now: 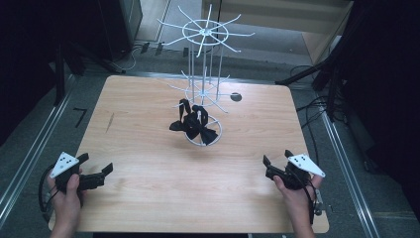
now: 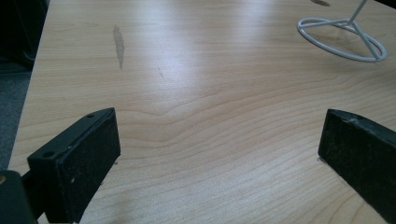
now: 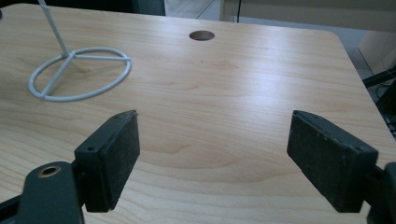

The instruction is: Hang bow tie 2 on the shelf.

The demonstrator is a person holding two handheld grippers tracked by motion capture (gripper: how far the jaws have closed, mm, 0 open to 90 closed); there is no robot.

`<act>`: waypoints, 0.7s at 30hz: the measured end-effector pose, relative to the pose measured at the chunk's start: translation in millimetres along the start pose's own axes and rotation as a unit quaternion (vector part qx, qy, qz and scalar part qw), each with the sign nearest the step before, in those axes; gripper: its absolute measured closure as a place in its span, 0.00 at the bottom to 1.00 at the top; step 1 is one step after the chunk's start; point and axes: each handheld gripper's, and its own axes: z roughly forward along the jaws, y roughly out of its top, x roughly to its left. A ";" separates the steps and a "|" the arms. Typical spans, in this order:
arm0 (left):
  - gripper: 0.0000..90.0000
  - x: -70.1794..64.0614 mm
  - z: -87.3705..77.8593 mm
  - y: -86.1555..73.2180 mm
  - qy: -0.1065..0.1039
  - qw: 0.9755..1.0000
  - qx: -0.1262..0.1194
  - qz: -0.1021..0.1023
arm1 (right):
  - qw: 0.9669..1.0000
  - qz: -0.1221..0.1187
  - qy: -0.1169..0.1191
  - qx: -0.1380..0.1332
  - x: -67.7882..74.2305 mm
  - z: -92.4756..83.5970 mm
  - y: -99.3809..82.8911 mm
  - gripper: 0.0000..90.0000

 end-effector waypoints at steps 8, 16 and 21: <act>0.00 0.1 0.0 0.0 0.000 1.000 0.000 0.000 | 1.000 0.025 -0.012 0.001 -20.5 -7.2 -9.7 0.20; 0.00 0.0 0.4 0.1 0.000 1.000 0.001 -0.001 | 0.999 0.035 -0.029 0.005 -36.1 -18.8 -19.0 0.20; 0.00 0.1 0.9 0.5 -0.001 1.000 0.005 0.000 | 0.998 0.042 -0.037 0.011 -43.7 -25.3 -26.4 0.20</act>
